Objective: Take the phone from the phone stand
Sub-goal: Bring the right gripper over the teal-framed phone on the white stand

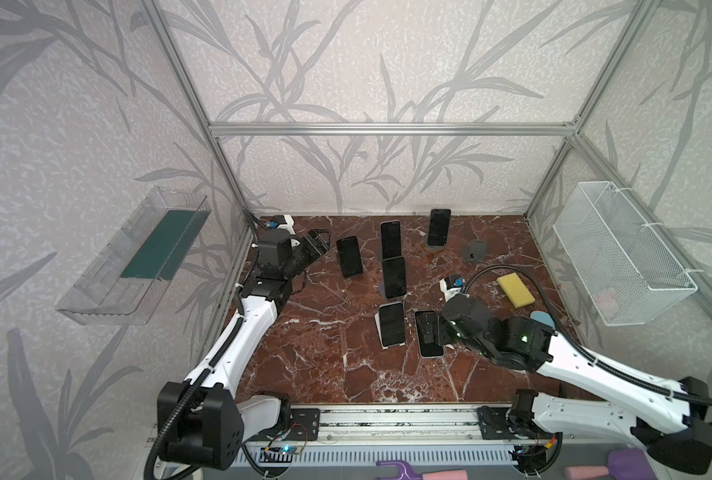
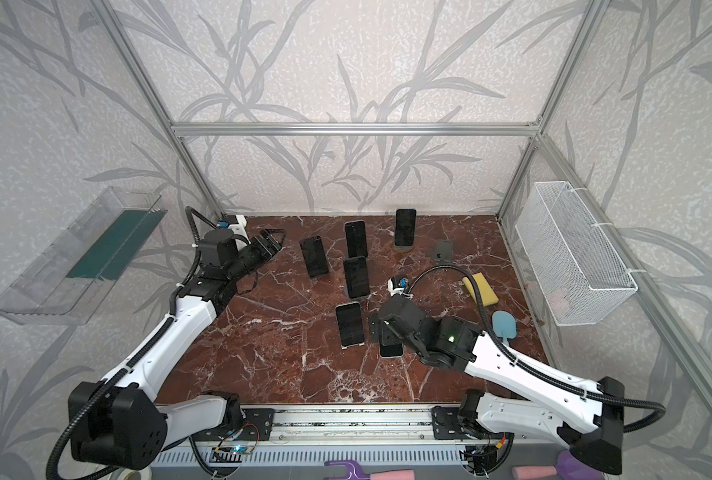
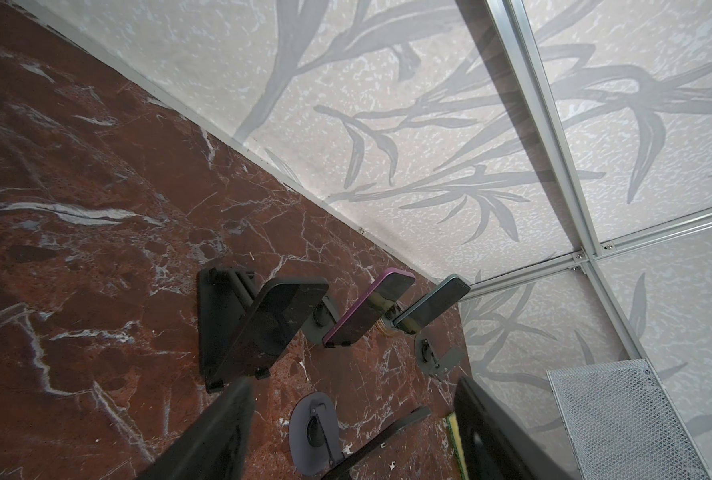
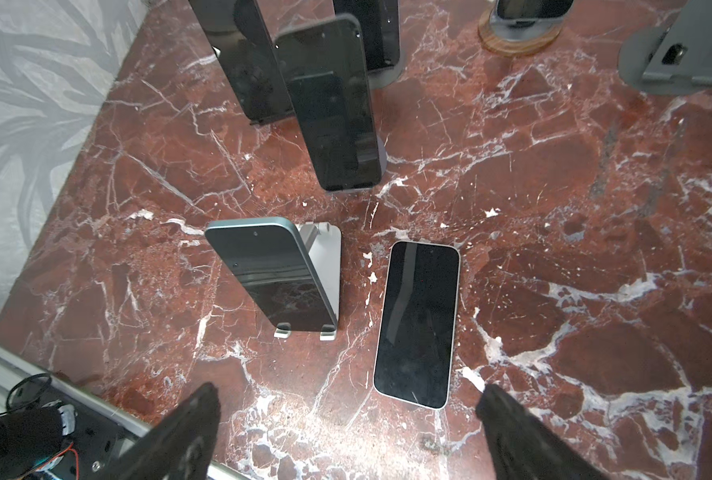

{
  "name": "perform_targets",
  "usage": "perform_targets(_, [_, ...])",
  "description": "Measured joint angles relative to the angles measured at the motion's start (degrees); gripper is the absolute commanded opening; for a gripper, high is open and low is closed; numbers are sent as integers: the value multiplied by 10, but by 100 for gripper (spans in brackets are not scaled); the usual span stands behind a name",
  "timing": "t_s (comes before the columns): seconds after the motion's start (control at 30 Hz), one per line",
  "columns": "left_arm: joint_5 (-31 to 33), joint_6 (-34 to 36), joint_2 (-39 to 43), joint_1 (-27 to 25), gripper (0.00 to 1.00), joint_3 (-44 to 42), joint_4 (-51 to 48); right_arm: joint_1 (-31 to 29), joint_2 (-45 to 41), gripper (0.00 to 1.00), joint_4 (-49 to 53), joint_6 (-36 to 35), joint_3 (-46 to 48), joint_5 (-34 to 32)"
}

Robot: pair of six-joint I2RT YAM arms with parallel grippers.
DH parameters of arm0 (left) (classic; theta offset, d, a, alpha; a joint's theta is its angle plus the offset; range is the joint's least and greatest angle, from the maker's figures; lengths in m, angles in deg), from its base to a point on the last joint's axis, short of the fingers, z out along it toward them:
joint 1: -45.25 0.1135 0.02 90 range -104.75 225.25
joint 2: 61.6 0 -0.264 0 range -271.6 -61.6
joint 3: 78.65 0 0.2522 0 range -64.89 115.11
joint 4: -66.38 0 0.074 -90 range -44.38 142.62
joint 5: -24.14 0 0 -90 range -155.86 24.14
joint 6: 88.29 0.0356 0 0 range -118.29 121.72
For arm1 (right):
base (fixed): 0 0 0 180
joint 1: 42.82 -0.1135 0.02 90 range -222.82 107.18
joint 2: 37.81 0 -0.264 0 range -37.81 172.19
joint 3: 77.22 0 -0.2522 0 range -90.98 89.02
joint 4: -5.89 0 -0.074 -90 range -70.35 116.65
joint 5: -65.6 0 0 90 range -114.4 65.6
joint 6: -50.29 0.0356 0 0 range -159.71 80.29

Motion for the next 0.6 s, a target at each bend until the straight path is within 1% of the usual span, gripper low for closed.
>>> perform_targets(0.13, [20, 26, 0, 0, 77, 0, -5, -43, 62, 98, 12, 32, -23, -35])
perform_targets(0.27, [19, 20, 0, 0, 76, 0, -5, -80, 116, 100, 23, 50, -82, -63])
perform_targets(0.4, [-1, -2, -6, 0, 73, 1, -2, -90, 169, 99, 36, 62, -140, -90])
perform_targets(0.6, [-26, -11, -17, 0, 73, 8, -13, -92, 223, 99, 35, 60, -156, -101])
